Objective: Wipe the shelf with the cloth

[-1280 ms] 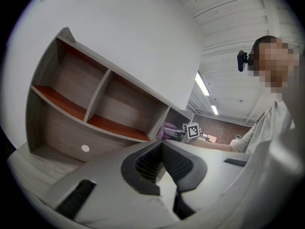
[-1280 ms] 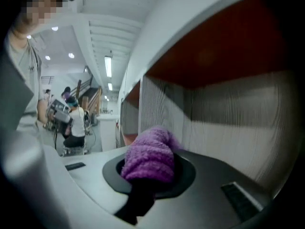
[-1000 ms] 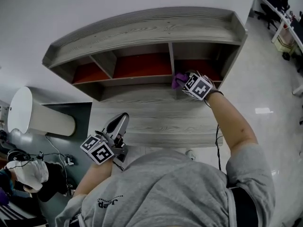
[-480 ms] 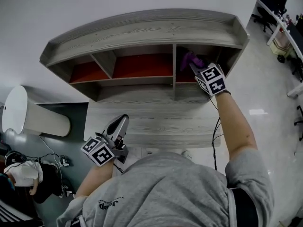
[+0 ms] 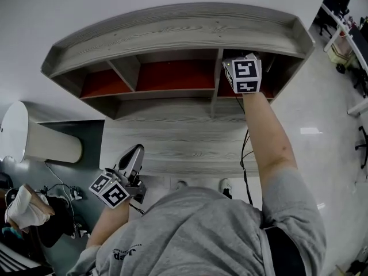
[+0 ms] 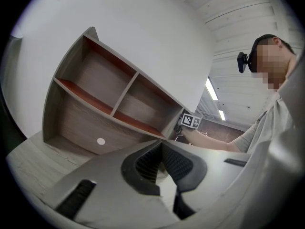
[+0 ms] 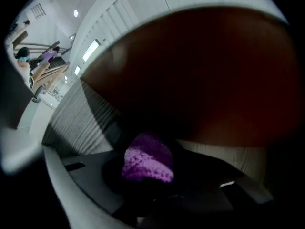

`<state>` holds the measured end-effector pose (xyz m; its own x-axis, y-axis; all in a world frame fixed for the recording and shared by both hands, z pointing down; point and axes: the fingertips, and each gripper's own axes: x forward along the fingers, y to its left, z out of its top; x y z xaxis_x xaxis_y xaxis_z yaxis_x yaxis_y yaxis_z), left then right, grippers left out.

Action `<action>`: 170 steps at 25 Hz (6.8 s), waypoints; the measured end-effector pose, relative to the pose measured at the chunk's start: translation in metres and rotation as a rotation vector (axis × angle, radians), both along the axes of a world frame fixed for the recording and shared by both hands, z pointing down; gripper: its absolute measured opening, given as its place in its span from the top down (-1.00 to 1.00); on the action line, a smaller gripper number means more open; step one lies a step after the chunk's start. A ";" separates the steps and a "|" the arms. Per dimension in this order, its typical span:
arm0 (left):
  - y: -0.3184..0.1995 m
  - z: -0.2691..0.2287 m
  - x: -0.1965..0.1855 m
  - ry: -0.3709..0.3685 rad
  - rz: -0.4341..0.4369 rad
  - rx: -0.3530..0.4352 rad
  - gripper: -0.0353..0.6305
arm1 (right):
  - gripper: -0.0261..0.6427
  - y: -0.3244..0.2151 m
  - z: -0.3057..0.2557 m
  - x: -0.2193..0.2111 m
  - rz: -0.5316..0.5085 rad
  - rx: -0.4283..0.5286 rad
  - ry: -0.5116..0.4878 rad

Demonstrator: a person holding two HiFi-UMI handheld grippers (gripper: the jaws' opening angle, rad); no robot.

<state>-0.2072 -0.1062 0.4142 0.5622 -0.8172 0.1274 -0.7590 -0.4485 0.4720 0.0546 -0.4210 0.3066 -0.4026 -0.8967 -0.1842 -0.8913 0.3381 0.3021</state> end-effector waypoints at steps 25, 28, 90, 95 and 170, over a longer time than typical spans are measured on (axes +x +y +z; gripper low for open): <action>-0.015 0.000 0.015 0.010 0.053 0.001 0.82 | 0.72 0.011 0.064 0.063 0.147 -0.220 -0.001; -0.014 -0.001 0.016 0.008 0.052 0.002 0.82 | 0.72 0.011 0.091 0.007 0.032 -0.230 0.145; -0.029 -0.004 -0.009 0.099 0.045 0.077 0.82 | 0.72 -0.015 0.181 0.154 0.351 -0.562 1.720; -0.026 0.004 -0.025 0.157 0.087 0.082 0.82 | 0.72 0.008 0.109 0.163 0.494 -0.390 1.794; -0.089 0.021 0.067 -0.069 0.544 0.204 0.82 | 0.72 0.064 0.209 0.197 0.712 -0.652 1.316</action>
<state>-0.1398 -0.1953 0.4352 0.9038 -0.4250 0.0493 -0.4199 -0.8591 0.2927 0.2514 -0.3566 0.5155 0.5394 -0.7434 0.3954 -0.1722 0.3622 0.9160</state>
